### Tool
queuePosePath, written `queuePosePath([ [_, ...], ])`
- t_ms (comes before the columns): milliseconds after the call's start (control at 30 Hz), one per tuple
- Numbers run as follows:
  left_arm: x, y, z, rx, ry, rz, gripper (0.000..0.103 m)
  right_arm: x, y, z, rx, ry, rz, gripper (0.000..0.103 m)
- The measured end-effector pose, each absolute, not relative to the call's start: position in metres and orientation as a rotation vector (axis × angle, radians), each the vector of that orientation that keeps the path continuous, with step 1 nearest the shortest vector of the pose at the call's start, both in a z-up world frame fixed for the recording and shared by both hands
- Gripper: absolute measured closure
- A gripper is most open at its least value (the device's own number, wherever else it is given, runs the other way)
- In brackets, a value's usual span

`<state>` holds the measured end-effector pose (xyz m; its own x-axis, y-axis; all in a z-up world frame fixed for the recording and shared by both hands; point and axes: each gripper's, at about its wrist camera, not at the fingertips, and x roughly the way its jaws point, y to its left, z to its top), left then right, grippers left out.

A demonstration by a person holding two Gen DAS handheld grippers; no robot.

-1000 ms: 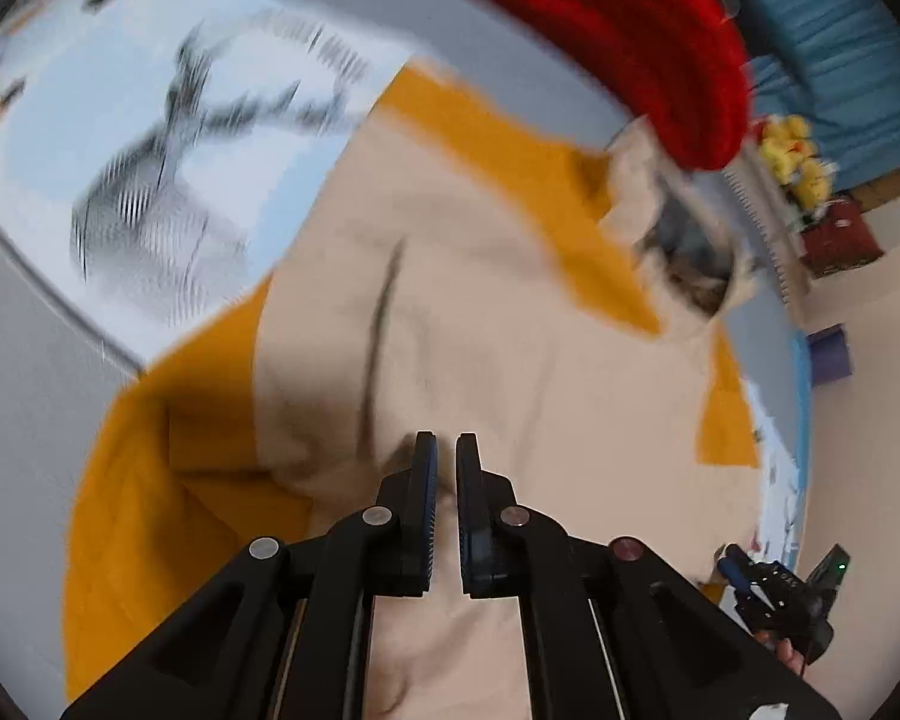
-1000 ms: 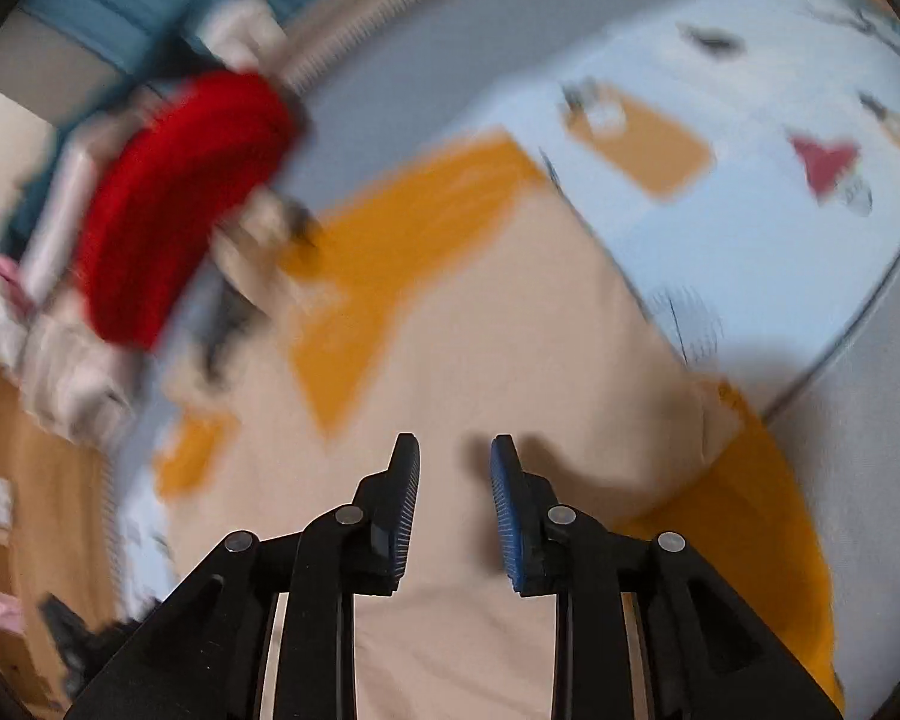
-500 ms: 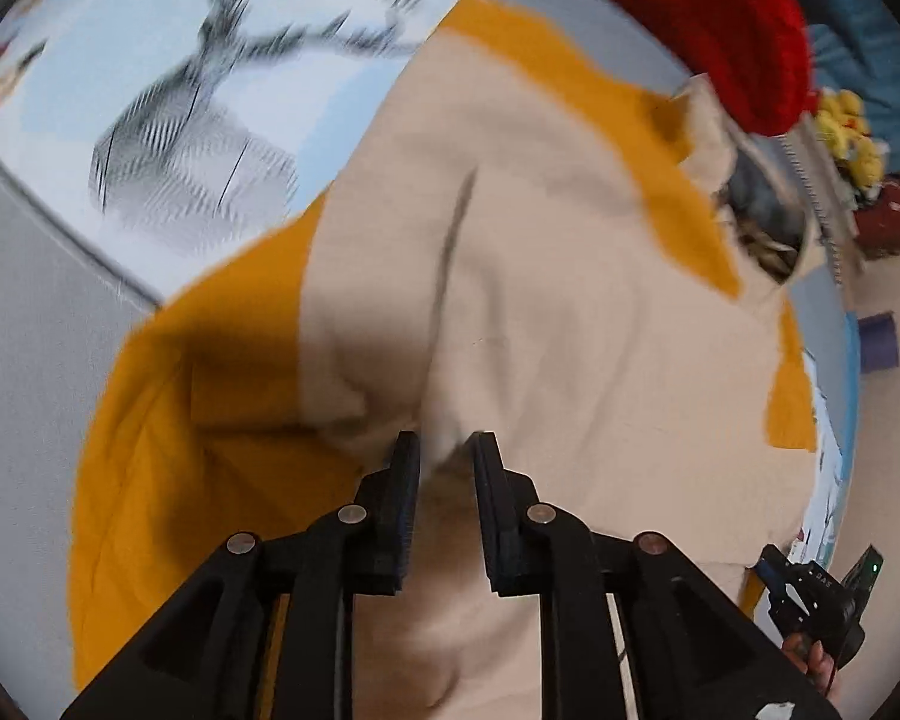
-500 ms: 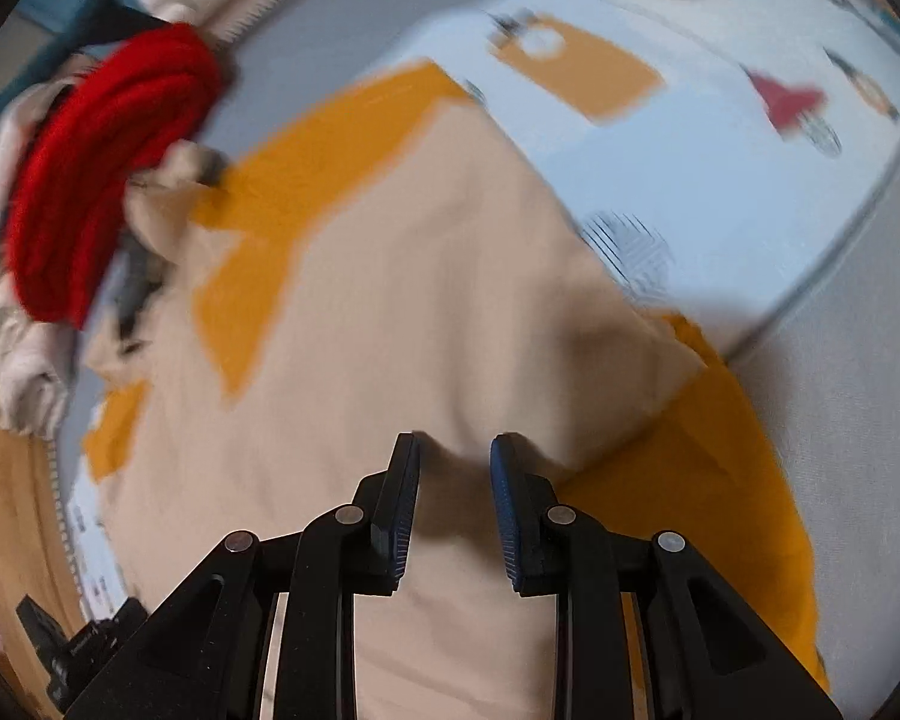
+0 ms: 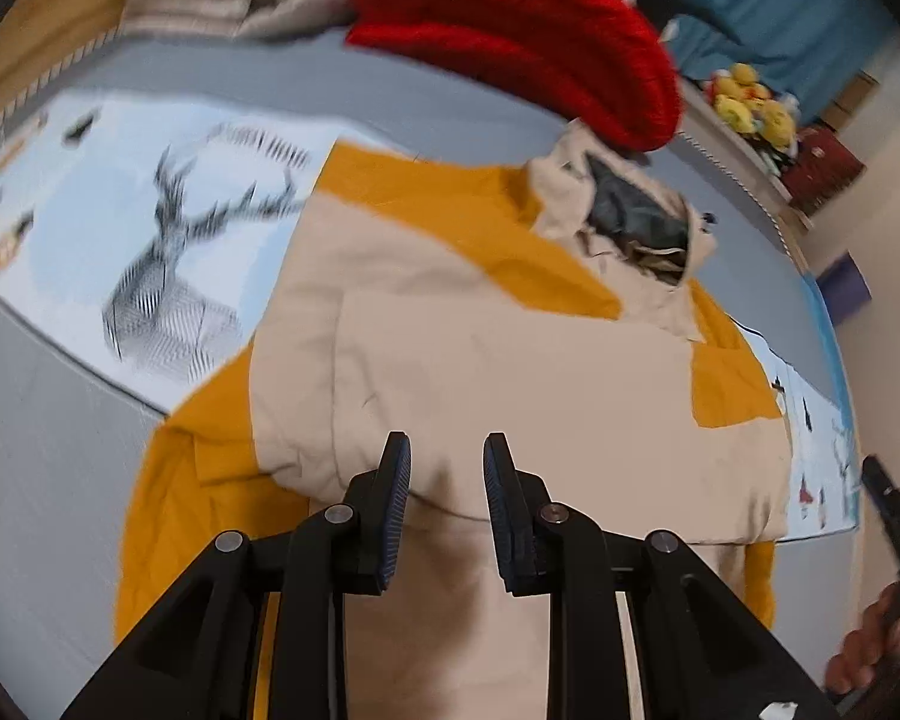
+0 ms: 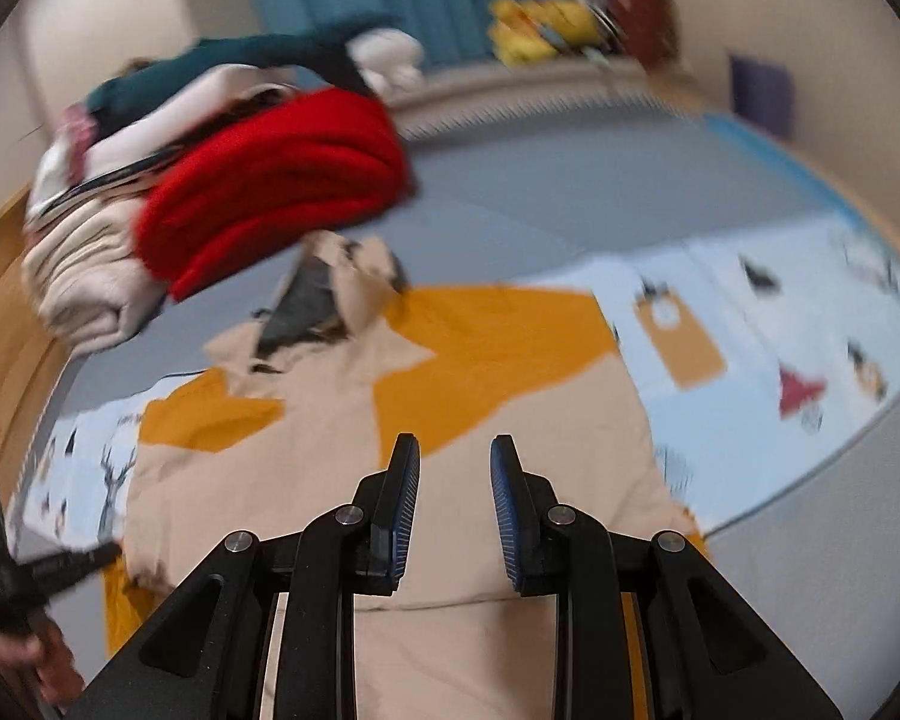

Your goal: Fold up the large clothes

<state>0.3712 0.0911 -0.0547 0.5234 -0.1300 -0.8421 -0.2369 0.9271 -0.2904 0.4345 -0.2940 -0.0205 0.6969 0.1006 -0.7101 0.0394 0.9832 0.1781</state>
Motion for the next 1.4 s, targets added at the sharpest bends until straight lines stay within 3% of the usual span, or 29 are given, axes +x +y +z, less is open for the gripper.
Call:
queuePosePath([
  [533,0.389,0.049,-0.01,-0.144,0.848,0.007,0.081,0.423,-0.322,-0.007,0.052,0.82,0.0,0.077],
  [833,0.529,0.02,-0.009,-0.097,0.855,0.006,0.081,0.434,-0.342,-0.007,0.058,0.817,-0.019,0.078],
  [1200,0.709,-0.001,-0.068,-0.198,0.974,0.027,0.081,0.45,-0.341,-0.024,0.054,0.849,0.002,0.084],
  [1267,0.731,-0.007,-0.078,-0.2,0.995,0.048,0.077,0.454,-0.341,-0.027,0.075,0.853,-0.007,0.091],
  [1333,0.751,-0.011,-0.087,-0.192,1.012,0.07,0.066,0.458,-0.341,-0.032,0.083,0.865,-0.018,0.091],
  [1400,0.765,-0.014,-0.093,-0.184,1.015,0.092,0.064,0.461,-0.337,-0.036,0.077,0.883,-0.01,0.091],
])
